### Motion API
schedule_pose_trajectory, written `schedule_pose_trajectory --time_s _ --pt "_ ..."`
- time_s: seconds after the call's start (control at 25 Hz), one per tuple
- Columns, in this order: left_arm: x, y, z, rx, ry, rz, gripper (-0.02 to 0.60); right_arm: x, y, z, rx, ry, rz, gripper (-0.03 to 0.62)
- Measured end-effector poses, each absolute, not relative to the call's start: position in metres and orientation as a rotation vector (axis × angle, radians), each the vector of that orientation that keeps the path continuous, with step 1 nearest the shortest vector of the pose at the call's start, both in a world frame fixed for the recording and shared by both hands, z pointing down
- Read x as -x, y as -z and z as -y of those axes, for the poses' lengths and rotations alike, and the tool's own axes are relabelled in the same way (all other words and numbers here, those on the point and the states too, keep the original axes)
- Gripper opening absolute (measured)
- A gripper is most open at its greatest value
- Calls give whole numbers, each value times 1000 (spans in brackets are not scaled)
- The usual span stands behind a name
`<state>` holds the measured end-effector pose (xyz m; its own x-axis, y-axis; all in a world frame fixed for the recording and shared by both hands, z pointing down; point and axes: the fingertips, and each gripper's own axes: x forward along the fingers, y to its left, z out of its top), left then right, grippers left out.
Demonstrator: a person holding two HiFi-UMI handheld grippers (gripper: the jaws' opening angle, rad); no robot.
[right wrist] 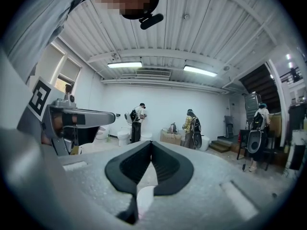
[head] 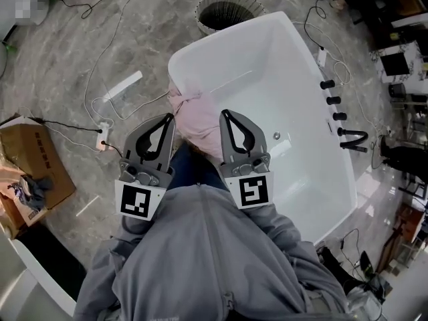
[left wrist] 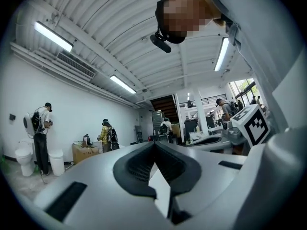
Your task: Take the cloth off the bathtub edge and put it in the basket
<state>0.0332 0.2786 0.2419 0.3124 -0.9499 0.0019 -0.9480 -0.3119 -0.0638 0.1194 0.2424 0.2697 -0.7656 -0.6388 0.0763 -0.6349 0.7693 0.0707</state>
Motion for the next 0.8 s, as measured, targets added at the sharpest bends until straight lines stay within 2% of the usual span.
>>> schedule_pose_trajectory --time_s 0.44,0.8 --pt "-31 -285 -245 2610 160 -1654 6 -122 -320 -220 -1086 -9 2774 5" --pt "-44 -351 -232 2723 228 -1529 6 -130 -383 -217 -1111 -69 2715 4"
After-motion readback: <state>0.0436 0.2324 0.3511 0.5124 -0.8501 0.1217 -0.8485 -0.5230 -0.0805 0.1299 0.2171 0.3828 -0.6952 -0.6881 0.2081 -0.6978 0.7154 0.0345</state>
